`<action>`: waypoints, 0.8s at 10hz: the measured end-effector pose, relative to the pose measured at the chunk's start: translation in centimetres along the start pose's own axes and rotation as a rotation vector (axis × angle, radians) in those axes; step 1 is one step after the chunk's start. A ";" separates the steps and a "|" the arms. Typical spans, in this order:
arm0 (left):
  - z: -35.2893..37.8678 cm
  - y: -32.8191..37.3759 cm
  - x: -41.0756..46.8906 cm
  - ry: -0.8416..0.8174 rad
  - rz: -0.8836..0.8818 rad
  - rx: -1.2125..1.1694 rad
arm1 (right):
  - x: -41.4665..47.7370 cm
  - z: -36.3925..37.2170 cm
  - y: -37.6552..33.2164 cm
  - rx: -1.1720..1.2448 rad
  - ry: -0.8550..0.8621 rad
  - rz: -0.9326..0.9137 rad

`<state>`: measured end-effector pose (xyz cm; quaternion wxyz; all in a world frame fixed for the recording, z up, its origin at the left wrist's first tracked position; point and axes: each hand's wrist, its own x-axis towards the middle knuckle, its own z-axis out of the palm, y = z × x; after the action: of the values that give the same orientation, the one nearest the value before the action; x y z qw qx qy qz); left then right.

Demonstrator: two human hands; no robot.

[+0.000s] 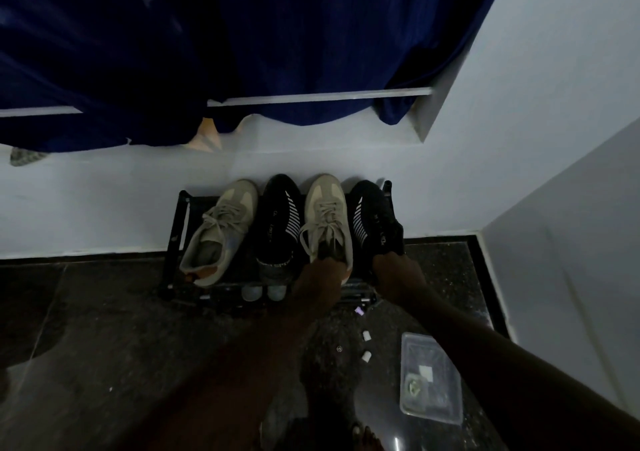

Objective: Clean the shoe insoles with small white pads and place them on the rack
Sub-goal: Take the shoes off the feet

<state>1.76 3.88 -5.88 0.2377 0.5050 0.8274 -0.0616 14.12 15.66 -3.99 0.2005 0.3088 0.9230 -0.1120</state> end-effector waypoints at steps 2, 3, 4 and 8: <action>-2.0 1.3 -3.2 0.036 -0.005 -0.044 | -3.2 -2.8 -0.6 0.077 0.017 0.031; -5.1 1.8 -7.4 0.082 -0.015 -0.055 | -5.8 -4.8 -1.5 0.095 0.009 0.038; -5.5 1.1 -8.9 0.080 0.035 -0.068 | -7.6 -5.9 -2.3 0.097 0.003 0.027; -7.6 -5.8 -20.5 0.173 -0.070 -0.014 | -13.1 -10.8 -10.8 0.097 0.091 -0.144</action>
<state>1.92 -12.88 9.40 0.1666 0.4774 0.8625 -0.0202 13.80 3.92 12.26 0.1348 0.2558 0.9444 -0.1564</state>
